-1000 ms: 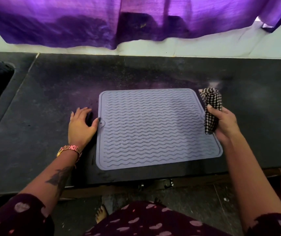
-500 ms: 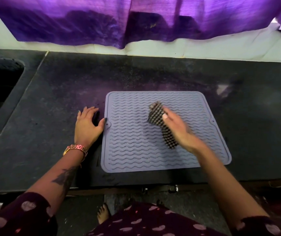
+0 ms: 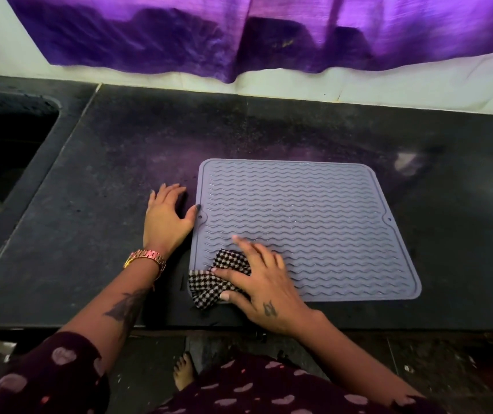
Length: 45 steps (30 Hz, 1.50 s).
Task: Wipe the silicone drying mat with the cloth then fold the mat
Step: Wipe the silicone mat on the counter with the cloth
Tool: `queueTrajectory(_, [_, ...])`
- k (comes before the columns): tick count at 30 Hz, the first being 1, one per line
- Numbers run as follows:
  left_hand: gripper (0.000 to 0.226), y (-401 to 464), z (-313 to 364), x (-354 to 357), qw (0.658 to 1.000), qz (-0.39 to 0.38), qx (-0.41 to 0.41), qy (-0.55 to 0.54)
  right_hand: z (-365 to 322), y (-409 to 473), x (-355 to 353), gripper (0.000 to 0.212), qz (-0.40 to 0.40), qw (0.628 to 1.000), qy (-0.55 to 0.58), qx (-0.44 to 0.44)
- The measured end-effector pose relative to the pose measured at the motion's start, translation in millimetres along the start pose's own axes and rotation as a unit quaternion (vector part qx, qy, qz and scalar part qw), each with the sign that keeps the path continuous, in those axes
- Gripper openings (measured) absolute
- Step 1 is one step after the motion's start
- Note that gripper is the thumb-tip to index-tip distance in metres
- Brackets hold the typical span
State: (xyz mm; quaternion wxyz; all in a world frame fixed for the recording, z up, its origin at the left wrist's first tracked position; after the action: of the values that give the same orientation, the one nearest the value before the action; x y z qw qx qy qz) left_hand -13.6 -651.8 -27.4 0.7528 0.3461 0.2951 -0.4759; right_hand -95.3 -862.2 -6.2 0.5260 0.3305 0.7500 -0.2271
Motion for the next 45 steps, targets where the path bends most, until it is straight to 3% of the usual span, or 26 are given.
queueTrajectory(4, [0.046,0,0,0,1.000,0.001,0.000,-0.001,-9,11,-13,0.038,0.000,0.999,-0.004,-0.037])
queueTrajectory(8, [0.046,0,1,-1,1.000,-0.001,-0.002,-0.006,-24,15,-15,0.031,0.072,0.994,-0.034,-0.080])
queueTrajectory(13, [0.037,0,4,-4,0.999,0.008,0.002,-0.049,-24,20,-6,0.033,0.074,0.991,-0.041,-0.103])
queueTrajectory(17, [0.042,-3,3,-9,0.993,0.017,-0.017,-0.118,-19,47,-19,0.030,0.119,0.990,-0.039,-0.066])
queueTrajectory(21, [0.046,-4,2,-10,0.987,0.029,-0.028,-0.154,-15,60,-8,0.032,0.071,0.994,-0.055,-0.063])
queueTrajectory(27, [0.049,-4,0,-10,0.985,0.036,-0.039,-0.163,-16,84,-19,0.027,0.105,0.990,-0.069,-0.067])
queueTrajectory(33, [0.050,-3,0,-11,0.984,0.047,-0.040,-0.168,-6,97,-16,0.029,0.066,0.993,-0.060,-0.072])
queueTrajectory(37, [0.049,-4,-2,-11,0.983,0.050,-0.042,-0.171,5,113,-29,0.029,0.125,0.989,-0.070,-0.036])
queueTrajectory(40, [0.050,-3,-2,-10,0.985,0.045,-0.042,-0.163,11,116,-16,0.033,0.092,0.989,-0.105,-0.048])
queueTrajectory(43, [0.050,-2,-1,-11,0.985,0.044,-0.044,-0.160,14,128,-19,0.031,0.065,0.993,-0.082,-0.059])
queueTrajectory(45, [0.050,-3,1,-11,0.986,0.040,-0.044,-0.155,22,140,-32,0.029,0.099,0.993,-0.054,-0.034])
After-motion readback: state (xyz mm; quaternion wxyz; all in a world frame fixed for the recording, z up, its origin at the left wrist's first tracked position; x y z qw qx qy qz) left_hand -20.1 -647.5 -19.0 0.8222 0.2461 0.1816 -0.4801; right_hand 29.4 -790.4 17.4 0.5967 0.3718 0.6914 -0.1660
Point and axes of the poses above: each hand's wrist, its own y-axis towards the middle knuckle, its own x-axis out of the palm, z = x × y, the point moved 7 cm from there along y, towards the middle knuckle, and after that the axes turned 1 degree about x, right-handed, at the moved point
